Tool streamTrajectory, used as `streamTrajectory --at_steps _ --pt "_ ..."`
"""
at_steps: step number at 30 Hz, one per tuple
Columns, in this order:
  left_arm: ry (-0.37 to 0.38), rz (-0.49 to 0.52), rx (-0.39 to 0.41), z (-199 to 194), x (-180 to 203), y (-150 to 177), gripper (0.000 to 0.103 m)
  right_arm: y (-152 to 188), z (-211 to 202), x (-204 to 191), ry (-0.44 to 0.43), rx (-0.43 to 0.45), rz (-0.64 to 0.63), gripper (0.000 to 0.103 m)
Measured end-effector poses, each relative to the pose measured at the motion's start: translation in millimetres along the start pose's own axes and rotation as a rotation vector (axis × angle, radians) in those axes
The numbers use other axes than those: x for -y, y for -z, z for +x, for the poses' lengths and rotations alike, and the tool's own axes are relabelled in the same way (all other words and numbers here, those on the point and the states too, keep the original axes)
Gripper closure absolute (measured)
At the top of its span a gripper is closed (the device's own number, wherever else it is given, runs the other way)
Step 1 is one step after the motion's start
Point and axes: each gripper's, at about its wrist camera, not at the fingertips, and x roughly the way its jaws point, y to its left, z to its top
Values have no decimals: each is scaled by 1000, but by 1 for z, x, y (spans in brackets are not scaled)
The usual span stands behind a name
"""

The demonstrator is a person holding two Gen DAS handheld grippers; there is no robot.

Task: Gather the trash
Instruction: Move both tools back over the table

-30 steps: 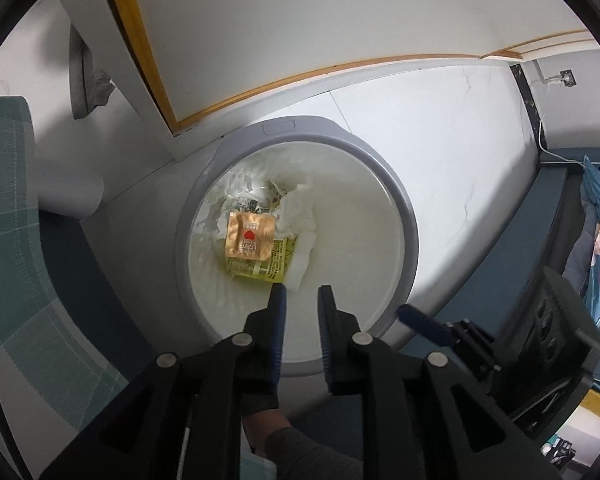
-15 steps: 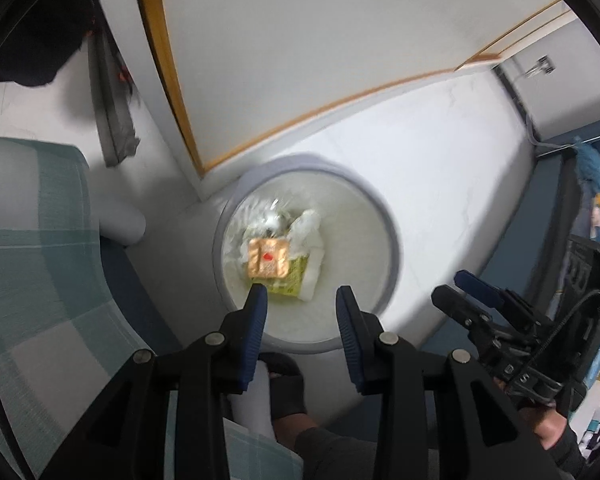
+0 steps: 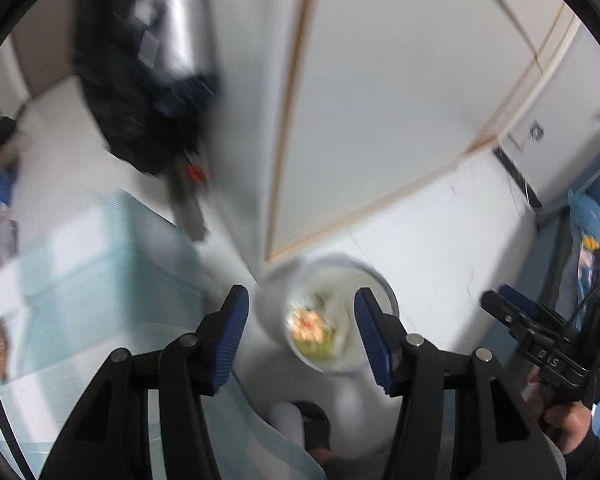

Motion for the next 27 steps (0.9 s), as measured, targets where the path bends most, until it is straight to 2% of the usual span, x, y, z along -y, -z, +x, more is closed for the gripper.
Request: streamTrajectory --at_steps 2,5,7,8,9,13,15,22,27 --pt "-39 -14 69 -21 -10 2 53 -4 -19 -12 6 48 -15 40" --pt "-56 -46 165 -54 -27 6 52 -9 -44 -33 18 117 -65 40" --pt "-74 -68 219 -72 -39 10 43 -12 -62 -50 11 163 -99 40" --pt "-88 -85 251 -83 -46 12 33 -13 -70 -57 3 180 -110 40" --pt "-112 -102 279 -92 -54 15 29 -15 -80 -67 -6 200 -124 39" --pt "-145 -142 349 -121 -77 20 27 -18 -107 -102 -65 251 -167 36" --pt "-171 -166 385 -135 -86 27 18 -18 -121 -121 -109 275 -181 32" --pt "-228 -233 495 -184 -118 50 17 -3 -141 -187 -224 320 -280 22" --pt "-252 -241 530 -207 -139 68 17 11 -153 -229 -297 337 -355 15"
